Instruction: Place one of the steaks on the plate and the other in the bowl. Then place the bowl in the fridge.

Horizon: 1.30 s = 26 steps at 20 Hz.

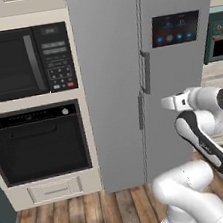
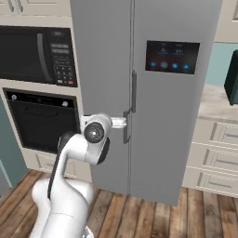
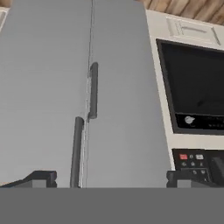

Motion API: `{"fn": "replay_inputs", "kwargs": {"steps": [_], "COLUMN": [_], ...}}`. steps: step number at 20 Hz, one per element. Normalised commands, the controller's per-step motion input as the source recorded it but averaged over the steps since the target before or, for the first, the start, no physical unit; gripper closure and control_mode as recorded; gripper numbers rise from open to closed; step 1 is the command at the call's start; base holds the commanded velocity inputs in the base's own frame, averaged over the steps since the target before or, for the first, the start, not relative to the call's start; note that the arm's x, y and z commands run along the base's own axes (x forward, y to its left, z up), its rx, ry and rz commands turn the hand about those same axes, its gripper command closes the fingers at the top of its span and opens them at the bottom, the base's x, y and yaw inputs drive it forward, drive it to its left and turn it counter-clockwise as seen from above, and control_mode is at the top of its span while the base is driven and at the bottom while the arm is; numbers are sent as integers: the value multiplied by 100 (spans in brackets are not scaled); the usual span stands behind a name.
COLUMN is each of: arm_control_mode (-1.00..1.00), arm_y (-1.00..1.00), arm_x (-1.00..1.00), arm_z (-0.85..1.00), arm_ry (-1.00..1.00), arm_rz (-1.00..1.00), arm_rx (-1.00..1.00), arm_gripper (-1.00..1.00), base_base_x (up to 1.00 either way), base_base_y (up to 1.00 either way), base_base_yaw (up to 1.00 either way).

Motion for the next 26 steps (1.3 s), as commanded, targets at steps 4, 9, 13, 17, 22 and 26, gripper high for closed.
{"fn": "replay_inputs", "kwargs": {"steps": [4,9,13,17,22,26], "arm_control_mode": [-100,-100,-100,-100,-100,-100], "arm_y": [6,0,-8,-26,-6,0], "arm_x": [70,38,12,9,45,53], "arm_z": [38,34,2,0,0,0], "arm_ry": [0,9,-1,-3,0,0], "arm_rz": [5,-2,-3,-7,-3,0], "arm_rx": [-36,-12,13,25,12,0], "arm_gripper": [-100,-100,-100,-100,-100,-100], "base_base_x": [0,0,0,0,0,0], "base_base_y": [0,0,0,0,0,0], "base_base_yaw": [0,0,0,0,0,0]}}
